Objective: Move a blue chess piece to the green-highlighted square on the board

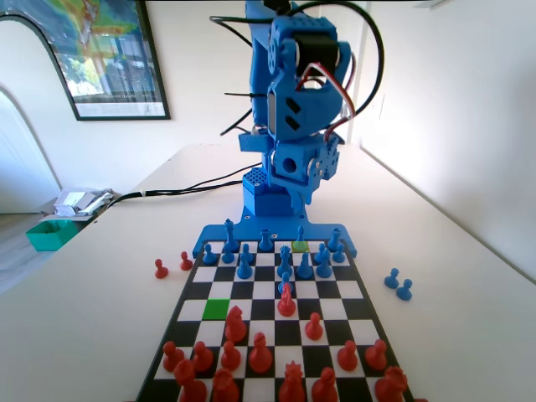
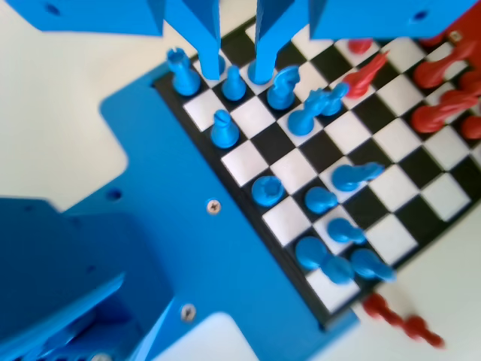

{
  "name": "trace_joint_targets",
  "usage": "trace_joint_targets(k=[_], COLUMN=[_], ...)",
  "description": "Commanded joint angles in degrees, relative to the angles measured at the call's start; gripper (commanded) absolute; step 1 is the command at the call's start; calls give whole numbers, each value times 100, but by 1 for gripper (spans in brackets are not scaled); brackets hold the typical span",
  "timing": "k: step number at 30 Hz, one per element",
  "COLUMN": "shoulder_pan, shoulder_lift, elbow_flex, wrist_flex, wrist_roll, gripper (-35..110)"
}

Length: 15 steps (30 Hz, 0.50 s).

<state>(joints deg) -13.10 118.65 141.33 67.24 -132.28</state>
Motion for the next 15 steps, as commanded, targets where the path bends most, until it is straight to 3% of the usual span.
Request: trace_joint_targets(k=[1, 15], shoulder_pan=[-193, 281], shoulder_lift=[141, 79], elbow_flex=[62, 536], wrist_flex=[-18, -976], wrist_roll=[-97, -1090], gripper=[9, 9])
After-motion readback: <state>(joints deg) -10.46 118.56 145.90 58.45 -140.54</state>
